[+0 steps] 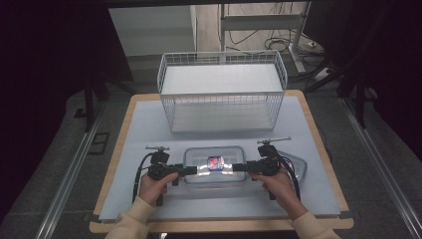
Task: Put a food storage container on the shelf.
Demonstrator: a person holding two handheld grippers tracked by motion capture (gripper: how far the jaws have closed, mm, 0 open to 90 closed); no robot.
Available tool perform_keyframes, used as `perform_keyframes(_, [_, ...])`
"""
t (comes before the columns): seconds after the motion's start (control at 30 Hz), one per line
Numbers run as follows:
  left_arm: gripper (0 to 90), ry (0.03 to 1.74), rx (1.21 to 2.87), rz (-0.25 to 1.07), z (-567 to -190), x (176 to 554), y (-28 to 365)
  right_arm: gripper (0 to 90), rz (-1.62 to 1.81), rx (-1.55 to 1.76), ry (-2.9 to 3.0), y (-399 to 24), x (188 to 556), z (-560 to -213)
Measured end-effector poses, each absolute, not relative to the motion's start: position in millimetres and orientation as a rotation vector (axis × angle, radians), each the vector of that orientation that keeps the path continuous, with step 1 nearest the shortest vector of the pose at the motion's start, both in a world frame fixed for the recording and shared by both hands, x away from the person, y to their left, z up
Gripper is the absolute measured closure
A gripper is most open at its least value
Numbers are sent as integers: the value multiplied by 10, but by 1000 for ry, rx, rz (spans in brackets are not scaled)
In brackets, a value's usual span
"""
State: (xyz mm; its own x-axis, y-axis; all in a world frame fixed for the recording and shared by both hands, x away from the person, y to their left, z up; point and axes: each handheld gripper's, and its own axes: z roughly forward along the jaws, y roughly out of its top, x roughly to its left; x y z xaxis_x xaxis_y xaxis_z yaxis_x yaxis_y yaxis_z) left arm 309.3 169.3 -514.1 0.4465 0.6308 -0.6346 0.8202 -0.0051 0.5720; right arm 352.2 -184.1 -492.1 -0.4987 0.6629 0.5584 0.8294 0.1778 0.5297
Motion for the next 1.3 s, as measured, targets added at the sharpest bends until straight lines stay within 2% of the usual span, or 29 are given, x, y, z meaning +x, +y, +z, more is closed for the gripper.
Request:
perform_keyframes(0.13, [382, 1241, 1697, -200, -5116, 2982, 1710, 347, -1255, -1420, -2244, -1888, 3462, -4895])
perform_keyframes(0.37, [427, 1206, 1679, -153, -5112, 2848, 1728, 443, -1322, -1347, -2191, -2019, 3401, -4903])
perform_keyframes(0.67, [447, 1208, 1676, -144, -5092, 2830, 1725, 483, -1341, -1337, -2162, -2061, 3388, -4912])
perform_keyframes(1.3, [467, 1172, 1673, -80, -4965, 2857, 1694, 493, -1429, -1325, -2189, -2091, 3362, -4797])
